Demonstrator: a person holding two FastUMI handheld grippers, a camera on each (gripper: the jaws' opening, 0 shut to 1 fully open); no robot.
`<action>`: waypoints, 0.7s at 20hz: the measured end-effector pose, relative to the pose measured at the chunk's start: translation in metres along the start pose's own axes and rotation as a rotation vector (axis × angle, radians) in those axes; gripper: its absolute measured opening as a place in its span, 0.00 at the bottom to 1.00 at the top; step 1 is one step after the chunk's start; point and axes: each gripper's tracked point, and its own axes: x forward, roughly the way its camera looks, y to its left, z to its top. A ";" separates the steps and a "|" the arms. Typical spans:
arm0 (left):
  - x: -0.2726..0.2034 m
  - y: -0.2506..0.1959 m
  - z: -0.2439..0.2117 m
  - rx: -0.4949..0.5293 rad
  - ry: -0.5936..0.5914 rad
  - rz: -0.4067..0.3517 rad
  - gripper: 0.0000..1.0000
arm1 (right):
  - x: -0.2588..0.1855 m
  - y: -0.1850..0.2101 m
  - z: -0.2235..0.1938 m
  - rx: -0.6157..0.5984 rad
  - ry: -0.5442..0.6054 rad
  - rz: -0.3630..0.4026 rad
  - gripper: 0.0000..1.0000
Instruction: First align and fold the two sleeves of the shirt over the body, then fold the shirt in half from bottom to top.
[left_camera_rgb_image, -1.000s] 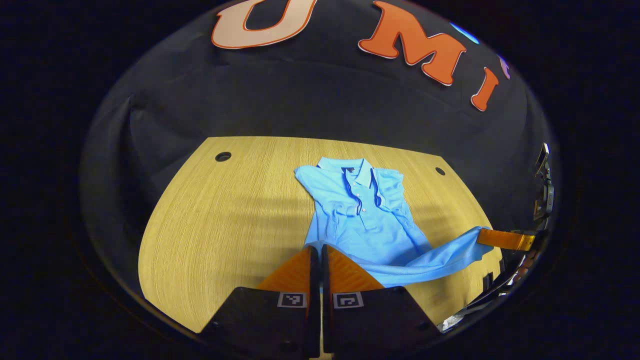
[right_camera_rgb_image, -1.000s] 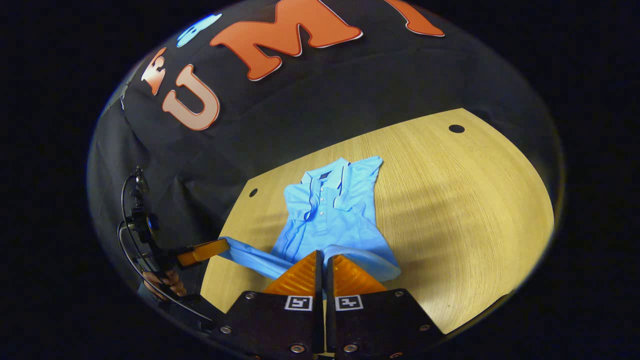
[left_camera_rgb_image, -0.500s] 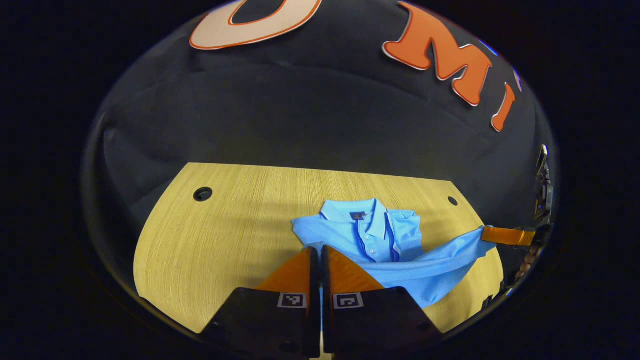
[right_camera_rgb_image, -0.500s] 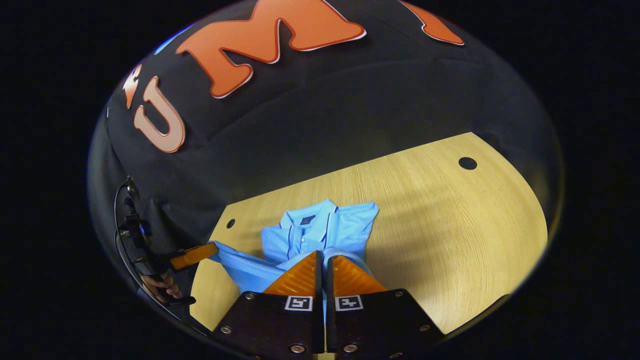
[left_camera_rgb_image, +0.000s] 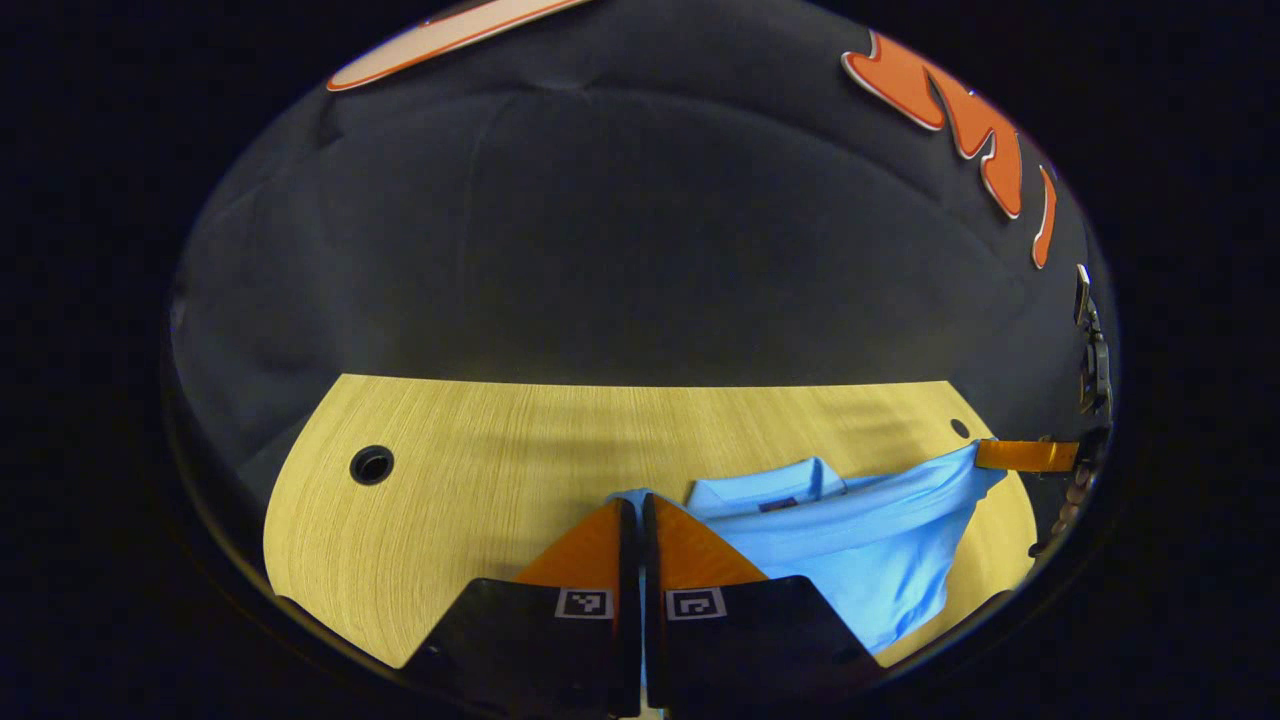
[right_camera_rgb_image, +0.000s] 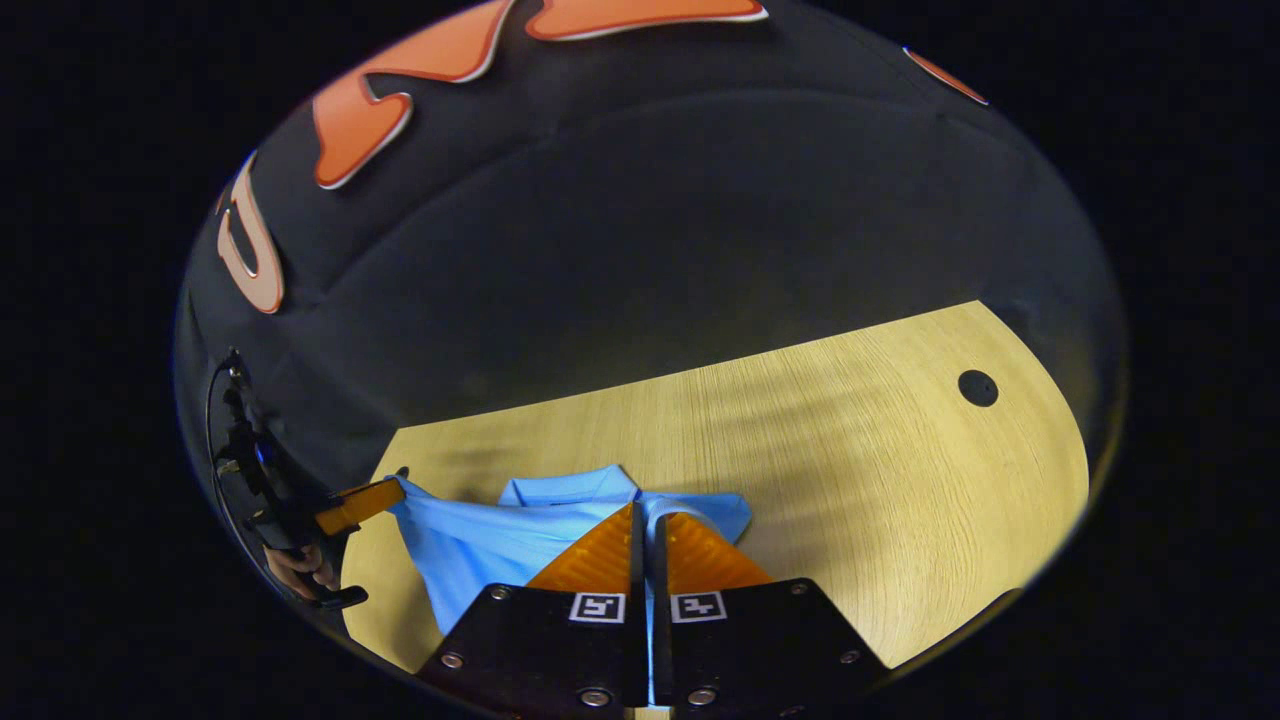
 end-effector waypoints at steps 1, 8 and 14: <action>0.007 -0.002 -0.003 -0.001 0.019 -0.013 0.06 | 0.010 -0.004 -0.002 0.012 0.015 -0.010 0.02; -0.027 -0.008 -0.009 -0.031 0.032 -0.043 0.69 | -0.006 -0.009 -0.012 -0.088 0.019 -0.046 0.63; -0.121 -0.027 0.006 0.024 -0.068 0.020 0.98 | -0.076 0.003 0.001 -0.165 -0.086 -0.034 0.91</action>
